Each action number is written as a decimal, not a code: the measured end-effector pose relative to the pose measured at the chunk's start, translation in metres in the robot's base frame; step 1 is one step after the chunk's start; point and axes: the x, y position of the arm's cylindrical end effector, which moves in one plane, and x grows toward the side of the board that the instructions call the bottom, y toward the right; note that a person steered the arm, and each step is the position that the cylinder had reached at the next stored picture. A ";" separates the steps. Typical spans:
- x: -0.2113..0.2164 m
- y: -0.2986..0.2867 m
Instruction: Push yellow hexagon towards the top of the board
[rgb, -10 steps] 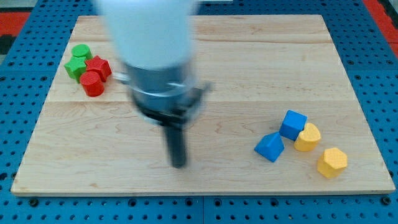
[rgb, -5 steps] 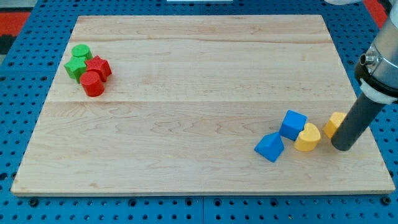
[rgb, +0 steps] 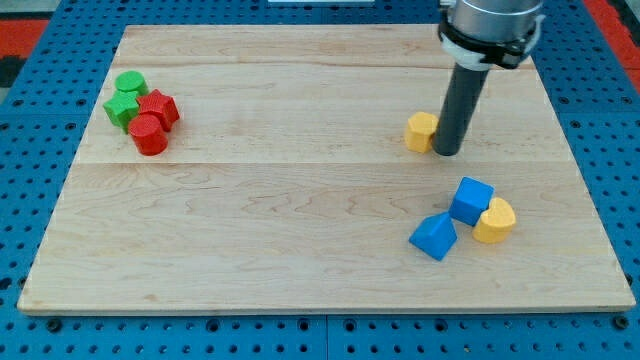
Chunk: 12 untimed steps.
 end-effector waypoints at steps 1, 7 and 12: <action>-0.002 0.000; -0.021 -0.043; -0.061 -0.038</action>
